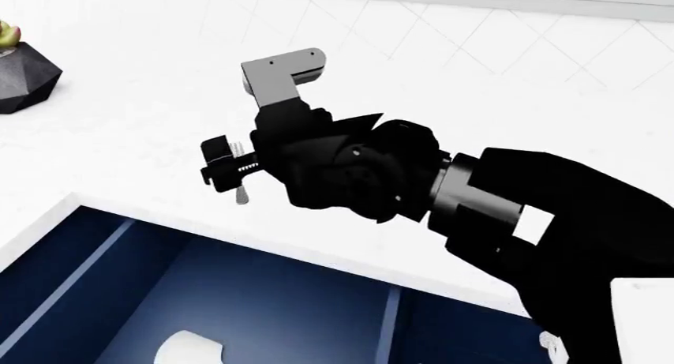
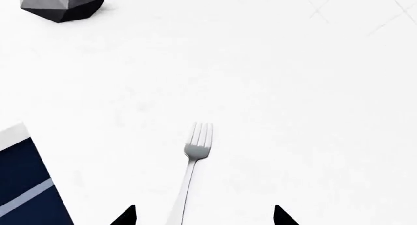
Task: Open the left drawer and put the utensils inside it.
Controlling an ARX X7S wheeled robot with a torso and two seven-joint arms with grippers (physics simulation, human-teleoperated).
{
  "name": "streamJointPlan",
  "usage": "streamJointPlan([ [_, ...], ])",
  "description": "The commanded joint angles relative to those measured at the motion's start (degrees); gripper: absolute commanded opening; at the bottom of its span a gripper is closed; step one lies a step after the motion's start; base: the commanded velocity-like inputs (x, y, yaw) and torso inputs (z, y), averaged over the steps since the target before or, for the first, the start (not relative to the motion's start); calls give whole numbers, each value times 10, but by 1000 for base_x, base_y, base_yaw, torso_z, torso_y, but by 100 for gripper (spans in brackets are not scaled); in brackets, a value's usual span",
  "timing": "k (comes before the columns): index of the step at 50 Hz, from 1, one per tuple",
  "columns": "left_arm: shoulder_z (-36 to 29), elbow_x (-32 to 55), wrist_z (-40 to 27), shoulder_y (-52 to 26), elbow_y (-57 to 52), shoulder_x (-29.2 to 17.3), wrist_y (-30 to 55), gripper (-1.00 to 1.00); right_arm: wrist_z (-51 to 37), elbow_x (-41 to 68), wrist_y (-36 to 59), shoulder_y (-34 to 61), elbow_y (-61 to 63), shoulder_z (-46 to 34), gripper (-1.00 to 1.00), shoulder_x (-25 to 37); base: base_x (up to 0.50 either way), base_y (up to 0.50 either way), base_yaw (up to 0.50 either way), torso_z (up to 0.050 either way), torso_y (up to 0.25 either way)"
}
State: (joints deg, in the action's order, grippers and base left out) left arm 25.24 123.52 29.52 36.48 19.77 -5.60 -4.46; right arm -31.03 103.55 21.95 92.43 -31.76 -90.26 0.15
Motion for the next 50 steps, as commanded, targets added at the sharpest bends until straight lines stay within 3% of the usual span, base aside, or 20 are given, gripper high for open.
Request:
streamJointPlan([
  [1,-6,-18,5,-5,5,1,-22,100,44,-13,16,-2,23,-3,100,-1,0,0,0,0,0],
  [4,-10,-46,-9,-7,-4,5,-55,100,51,-9,18,0,20,-3,100,-1,0,0,0,1,-61],
  [12,-10,-29,1,-4,-7,4,-38,100,59,-41,1,10,24,-2,100,-1,0,0,0,8,-250],
  [16,-10,-21,8,-7,6,1,-29,100,20,-118,-95,16,26,2,100,-1,0,0,0,1,-9],
  [17,-10,-18,9,-7,7,0,-26,100,35,-77,-63,31,12,3,100,-1,0,0,0,0,0],
  [21,-14,-22,5,-9,3,1,-29,100,103,-174,-107,33,-7,2,100,-1,0,0,0,0,0],
  [22,-15,-23,5,-9,2,1,-30,100,73,-189,-88,29,-28,1,100,-1,0,0,0,0,0],
  [24,-16,-23,6,-10,4,0,-29,100,128,-150,-69,30,-35,4,100,-1,0,0,0,0,0],
  [28,-20,-24,9,-14,9,-1,-30,100,155,-112,-84,34,-30,4,100,-1,0,0,0,0,0],
  [39,-24,-29,11,-15,8,-2,-36,100,142,-120,-84,20,-34,1,100,-1,0,0,0,0,0],
  [50,-22,-22,15,-12,7,-2,-34,100,150,-126,-76,12,-29,2,100,-1,0,0,0,11,-202],
])
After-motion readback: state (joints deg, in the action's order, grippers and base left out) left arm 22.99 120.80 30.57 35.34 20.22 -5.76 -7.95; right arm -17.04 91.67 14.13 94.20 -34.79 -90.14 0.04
